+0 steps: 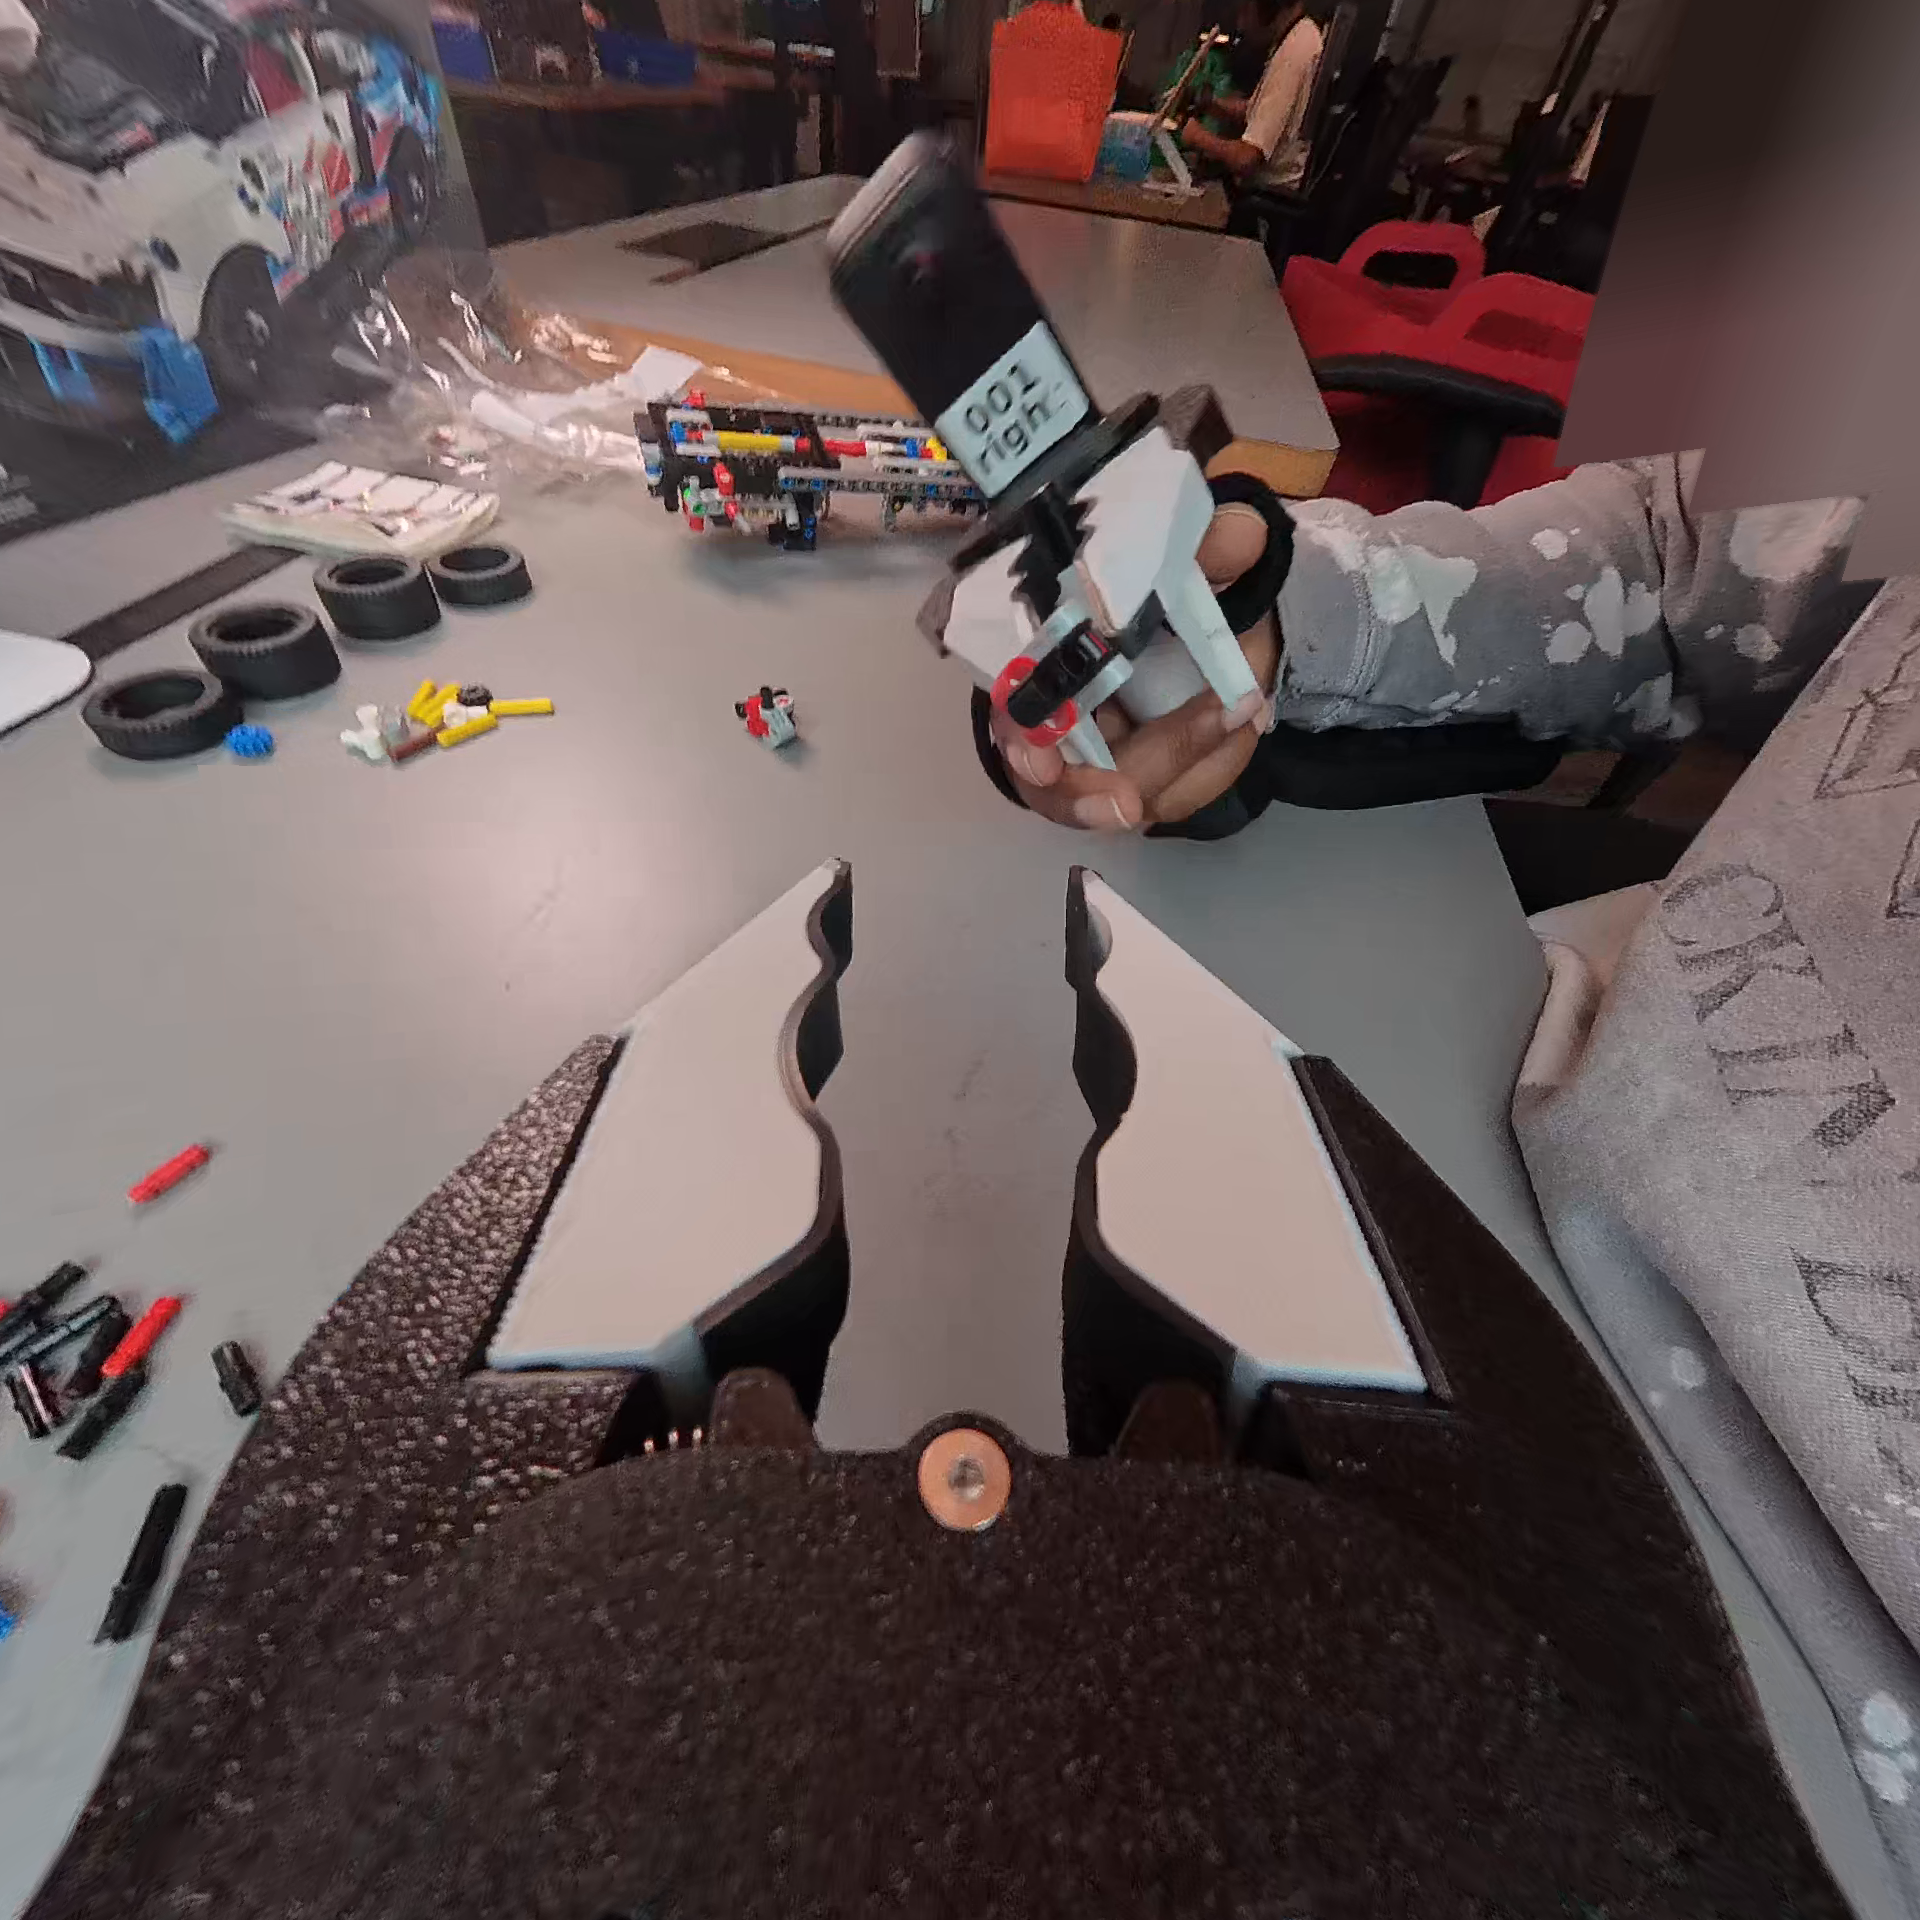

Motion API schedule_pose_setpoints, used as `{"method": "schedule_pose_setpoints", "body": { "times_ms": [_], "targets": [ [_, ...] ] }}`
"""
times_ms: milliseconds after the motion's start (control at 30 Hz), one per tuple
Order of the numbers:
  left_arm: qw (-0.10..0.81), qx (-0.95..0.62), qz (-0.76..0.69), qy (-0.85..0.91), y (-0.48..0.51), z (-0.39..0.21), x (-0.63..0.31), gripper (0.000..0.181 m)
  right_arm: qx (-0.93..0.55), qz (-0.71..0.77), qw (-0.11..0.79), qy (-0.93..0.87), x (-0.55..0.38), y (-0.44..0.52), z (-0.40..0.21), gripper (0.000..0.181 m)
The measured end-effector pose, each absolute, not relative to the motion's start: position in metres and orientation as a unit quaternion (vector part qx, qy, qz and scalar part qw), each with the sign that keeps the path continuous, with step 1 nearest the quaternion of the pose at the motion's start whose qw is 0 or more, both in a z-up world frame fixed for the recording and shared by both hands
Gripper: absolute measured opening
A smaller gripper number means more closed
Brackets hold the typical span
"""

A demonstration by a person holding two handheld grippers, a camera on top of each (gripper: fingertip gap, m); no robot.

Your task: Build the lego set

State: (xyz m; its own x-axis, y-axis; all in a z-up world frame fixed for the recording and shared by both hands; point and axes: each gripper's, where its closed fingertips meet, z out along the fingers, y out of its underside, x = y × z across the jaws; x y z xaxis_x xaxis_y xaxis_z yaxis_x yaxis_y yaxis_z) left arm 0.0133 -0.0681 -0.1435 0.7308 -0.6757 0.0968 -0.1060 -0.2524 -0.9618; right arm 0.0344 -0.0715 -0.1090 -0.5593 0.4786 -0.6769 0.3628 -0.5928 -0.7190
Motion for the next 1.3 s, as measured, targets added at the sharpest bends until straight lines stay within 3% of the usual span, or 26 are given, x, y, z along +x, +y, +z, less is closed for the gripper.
{"method": "schedule_pose_setpoints", "body": {
  "times_ms": [200,267,433,567,733,833,967,1200,1300],
  "targets": [
    [0.601,-0.7,-0.236,0.306,-0.078,-0.124,0.03,0.031,-0.473,0.796,-0.107,-0.363,0.032,-0.087,-0.114,0.008],
    [0.595,-0.696,-0.245,0.317,-0.082,-0.125,0.035,0.018,-0.471,0.799,-0.121,-0.353,0.031,-0.089,-0.113,0.009],
    [0.585,-0.704,-0.251,0.316,-0.082,-0.127,0.034,0.017,-0.477,0.796,-0.125,-0.35,0.03,-0.088,-0.116,0.009],
    [0.568,-0.724,-0.255,0.298,-0.078,-0.133,0.027,0.016,-0.505,0.768,-0.05,-0.391,0.026,-0.078,-0.127,0.01],
    [0.54,-0.748,-0.254,0.289,-0.076,-0.144,0.024,0.016,-0.494,0.675,0.148,-0.527,0.023,-0.071,-0.139,0.032],
    [0.521,-0.762,-0.25,0.293,-0.076,-0.154,0.027,0.016,-0.463,0.621,0.23,-0.589,0.021,-0.076,-0.142,0.036],
    [0.517,-0.757,-0.269,0.294,-0.079,-0.152,0.032,0.016,-0.438,0.599,0.263,-0.617,0.023,-0.081,-0.143,0.016],
    [0.54,-0.723,-0.356,0.244,-0.083,-0.122,0.025,0.015,-0.427,0.732,0.16,-0.506,0.038,-0.069,-0.107,0.014],
    [0.552,-0.725,-0.339,0.236,-0.083,-0.118,0.013,0.015,-0.431,0.728,0.184,-0.501,0.042,-0.056,-0.106,0.014]
  ]
}}
